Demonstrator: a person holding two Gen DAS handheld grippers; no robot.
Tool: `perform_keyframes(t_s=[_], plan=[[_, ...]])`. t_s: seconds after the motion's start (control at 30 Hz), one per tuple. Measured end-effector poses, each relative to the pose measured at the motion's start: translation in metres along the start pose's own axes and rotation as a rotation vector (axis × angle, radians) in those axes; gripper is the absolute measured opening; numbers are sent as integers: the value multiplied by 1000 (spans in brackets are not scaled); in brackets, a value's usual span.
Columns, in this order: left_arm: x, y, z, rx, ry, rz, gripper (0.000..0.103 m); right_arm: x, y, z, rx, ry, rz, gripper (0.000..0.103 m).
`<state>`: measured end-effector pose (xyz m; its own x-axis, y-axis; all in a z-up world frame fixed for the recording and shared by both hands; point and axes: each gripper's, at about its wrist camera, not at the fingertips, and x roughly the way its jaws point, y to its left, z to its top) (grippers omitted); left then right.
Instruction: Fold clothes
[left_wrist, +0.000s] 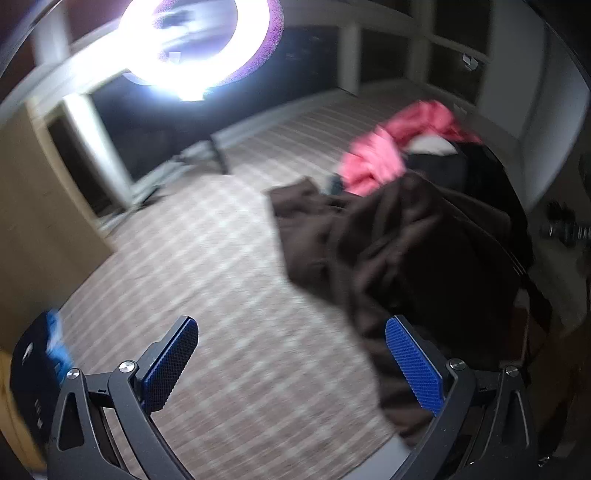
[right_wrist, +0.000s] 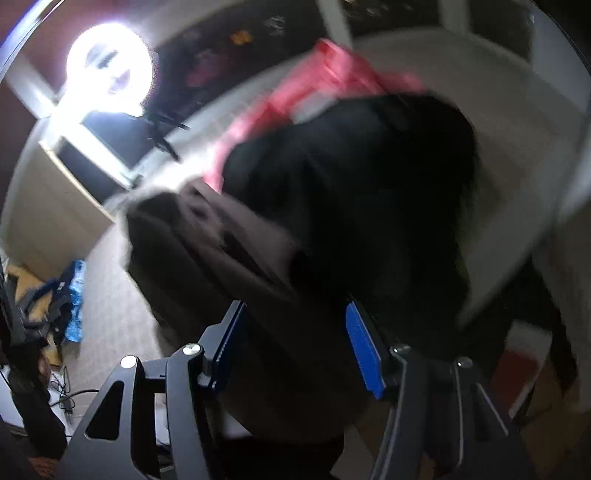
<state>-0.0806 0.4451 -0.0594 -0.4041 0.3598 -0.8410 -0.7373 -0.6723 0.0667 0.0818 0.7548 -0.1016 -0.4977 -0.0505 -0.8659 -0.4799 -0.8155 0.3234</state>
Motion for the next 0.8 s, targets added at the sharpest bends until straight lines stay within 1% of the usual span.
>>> perform_keyframes(t_s=[0.03,0.13,0.23,0.27,0.3,0.33,0.37,0.43,0.47,0.5,0.53,0.57,0.6,0.63,0.7,0.77,0.8], plan=[[9,-10,6,15,7,-10,102,6,-9,-7,17,11,0,55],[35,-39,25,60,28,-39,102,6,-12,-22,28,18,27,55],[60,-61,42,80,44,-81,102,8,-8,-18,-3,-1,30,55],[68,-68,48,86,50,-95,100,9,-6,-14,-15,-5,30,55],[76,-76,54,93,55,-108,94,11,-2,-9,-29,-10,39,55],[84,-82,59,97,62,-125,74,12,2,-3,-48,-17,53,55],[86,-81,58,87,77,-159,53,12,8,5,-68,-27,66,55],[85,-76,54,61,94,-214,38,14,20,18,-109,-43,91,55],[77,-70,48,51,81,-208,29,17,27,25,-129,-45,105,55],[71,-64,44,47,70,-187,23,21,34,30,-151,-46,122,55],[65,-57,38,39,59,-162,11,25,41,33,-176,-43,136,55],[58,-47,33,19,50,-147,8,30,47,36,-201,-39,147,55],[50,-34,25,-15,39,-156,8,34,54,38,-228,-35,149,42],[42,-21,18,-48,28,-165,7,36,61,40,-245,-34,158,4],[26,5,4,-112,7,-178,6,33,70,43,-261,-33,198,3],[18,21,-8,-137,4,-130,6,24,77,46,-279,-62,219,3],[16,27,-15,-144,8,-93,7,17,78,47,-283,-85,223,3]])
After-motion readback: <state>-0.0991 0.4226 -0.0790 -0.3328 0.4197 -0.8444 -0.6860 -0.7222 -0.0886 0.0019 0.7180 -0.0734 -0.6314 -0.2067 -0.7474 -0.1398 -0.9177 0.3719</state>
